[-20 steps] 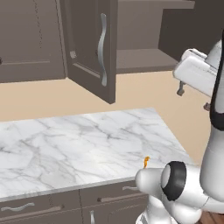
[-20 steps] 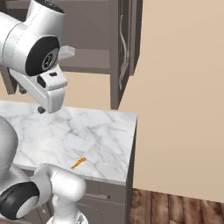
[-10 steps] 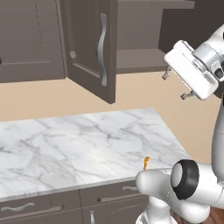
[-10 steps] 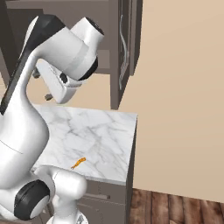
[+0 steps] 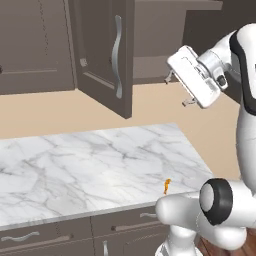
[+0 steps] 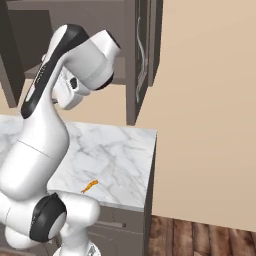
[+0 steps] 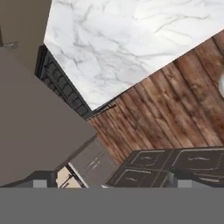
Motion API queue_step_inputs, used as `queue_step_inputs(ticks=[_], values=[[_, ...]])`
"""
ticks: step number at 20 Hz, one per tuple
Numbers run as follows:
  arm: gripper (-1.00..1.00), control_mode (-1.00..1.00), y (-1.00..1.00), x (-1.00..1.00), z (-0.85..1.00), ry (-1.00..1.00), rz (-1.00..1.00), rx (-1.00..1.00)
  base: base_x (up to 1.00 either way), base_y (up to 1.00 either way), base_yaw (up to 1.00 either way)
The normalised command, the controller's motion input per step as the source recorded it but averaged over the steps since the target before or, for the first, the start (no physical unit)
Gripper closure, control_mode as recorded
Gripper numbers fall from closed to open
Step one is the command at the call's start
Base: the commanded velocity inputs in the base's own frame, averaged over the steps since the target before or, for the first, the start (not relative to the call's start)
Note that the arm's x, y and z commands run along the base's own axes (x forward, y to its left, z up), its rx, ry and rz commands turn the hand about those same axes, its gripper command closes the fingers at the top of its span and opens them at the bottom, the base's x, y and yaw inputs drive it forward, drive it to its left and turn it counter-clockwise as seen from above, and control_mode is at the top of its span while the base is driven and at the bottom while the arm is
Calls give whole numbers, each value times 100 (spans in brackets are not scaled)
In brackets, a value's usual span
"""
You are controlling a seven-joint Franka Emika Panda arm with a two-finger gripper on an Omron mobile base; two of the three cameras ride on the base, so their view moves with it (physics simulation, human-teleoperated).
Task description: Retrieve the tupperware from the cabinet, then place the raw meat into the tupperware to avoid contamination.
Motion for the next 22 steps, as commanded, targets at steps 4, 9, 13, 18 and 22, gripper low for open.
queue_step_inputs(ticks=[4,9,13,18,22], values=[[-100,-100,52,51,0,9,4,1,0,0,0],[-100,-100,54,44,0,8,5,6,0,0,0],[-100,-100,48,40,0,7,5,10,0,0,0],[-100,-100,61,23,0,9,5,7,0,0,0],[-100,-100,65,8,0,13,6,8,0,0,0]])
